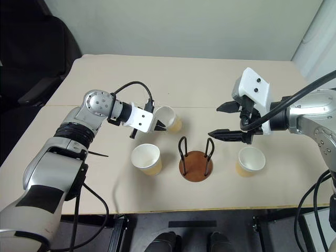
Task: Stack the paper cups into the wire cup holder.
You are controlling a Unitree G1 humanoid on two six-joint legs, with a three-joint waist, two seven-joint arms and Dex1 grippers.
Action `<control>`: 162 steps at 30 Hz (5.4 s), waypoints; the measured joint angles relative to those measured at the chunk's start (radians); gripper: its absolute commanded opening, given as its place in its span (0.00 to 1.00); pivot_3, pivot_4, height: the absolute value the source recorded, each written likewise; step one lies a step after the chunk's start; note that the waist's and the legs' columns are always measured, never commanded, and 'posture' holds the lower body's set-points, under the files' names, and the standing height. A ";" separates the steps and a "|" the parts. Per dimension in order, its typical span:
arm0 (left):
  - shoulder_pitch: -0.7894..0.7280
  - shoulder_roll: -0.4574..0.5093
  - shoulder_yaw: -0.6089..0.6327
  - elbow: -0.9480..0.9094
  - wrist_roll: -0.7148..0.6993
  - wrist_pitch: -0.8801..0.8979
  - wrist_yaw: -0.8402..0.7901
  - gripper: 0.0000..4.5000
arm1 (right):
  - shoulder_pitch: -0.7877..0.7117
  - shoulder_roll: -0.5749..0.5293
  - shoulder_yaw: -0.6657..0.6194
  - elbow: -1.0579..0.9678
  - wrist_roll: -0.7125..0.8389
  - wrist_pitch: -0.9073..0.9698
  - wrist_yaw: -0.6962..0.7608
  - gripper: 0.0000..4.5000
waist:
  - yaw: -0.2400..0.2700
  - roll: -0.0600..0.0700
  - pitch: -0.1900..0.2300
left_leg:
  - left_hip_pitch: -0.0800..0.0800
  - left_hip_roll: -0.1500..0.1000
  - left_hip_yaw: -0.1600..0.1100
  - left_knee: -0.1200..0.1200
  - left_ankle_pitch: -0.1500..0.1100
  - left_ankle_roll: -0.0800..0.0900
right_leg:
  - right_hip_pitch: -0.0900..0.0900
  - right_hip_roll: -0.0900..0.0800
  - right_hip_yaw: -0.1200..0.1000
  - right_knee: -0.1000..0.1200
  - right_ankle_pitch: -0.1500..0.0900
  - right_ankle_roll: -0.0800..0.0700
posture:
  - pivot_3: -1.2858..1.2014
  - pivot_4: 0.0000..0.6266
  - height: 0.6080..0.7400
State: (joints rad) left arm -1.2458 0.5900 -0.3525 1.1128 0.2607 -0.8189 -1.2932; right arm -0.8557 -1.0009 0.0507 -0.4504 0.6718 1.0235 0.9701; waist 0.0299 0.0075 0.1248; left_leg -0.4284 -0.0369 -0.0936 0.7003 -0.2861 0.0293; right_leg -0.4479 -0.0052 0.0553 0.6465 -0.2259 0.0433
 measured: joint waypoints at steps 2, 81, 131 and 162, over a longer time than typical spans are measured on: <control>0.000 0.000 0.001 0.000 -0.011 0.002 -0.021 0.01 | 0.000 -0.001 0.000 0.000 0.000 0.000 0.000 0.86 | 0.000 0.000 0.000 | 0.000 0.000 0.000 0.000 0.000 0.000 | 0.000 0.000 0.000 0.000 0.000 0.000 | 0.52 0.24 1.00; -0.243 0.174 -0.416 -0.663 -0.932 0.892 -0.290 0.01 | 0.170 -0.316 -0.204 -0.008 0.040 -0.047 0.155 0.86 | 0.007 0.001 0.000 | -0.002 -0.001 0.001 0.002 0.000 0.001 | 0.000 -0.003 0.001 0.000 0.000 0.005 | 0.52 0.24 1.00; -0.241 0.202 -0.592 -0.718 -0.966 0.830 -0.290 0.05 | 0.059 -0.348 -0.294 -0.015 0.209 0.057 0.052 0.86 | 0.011 0.001 0.000 | -0.002 -0.003 0.001 0.003 -0.001 0.002 | 0.002 -0.004 0.001 0.000 0.000 0.006 | 0.52 0.24 1.00; -0.159 0.160 0.065 -0.596 -0.838 1.173 -0.292 0.77 | 0.158 -0.192 -0.270 -0.054 0.245 0.096 -0.115 0.86 | 0.011 0.001 0.000 | -0.001 -0.002 0.001 0.006 -0.001 0.003 | 0.002 -0.002 0.001 -0.001 0.000 0.007 | 0.52 0.24 1.00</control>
State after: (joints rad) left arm -1.4053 0.7496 -0.2873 0.5170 -0.5770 0.3538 -1.5852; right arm -0.6982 -1.1927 -0.2197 -0.5046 0.9165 1.1195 0.8546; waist 0.0414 0.0088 0.1252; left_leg -0.4296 -0.0389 -0.0923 0.7059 -0.2874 0.0328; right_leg -0.4456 -0.0072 0.0564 0.6457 -0.2259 0.0504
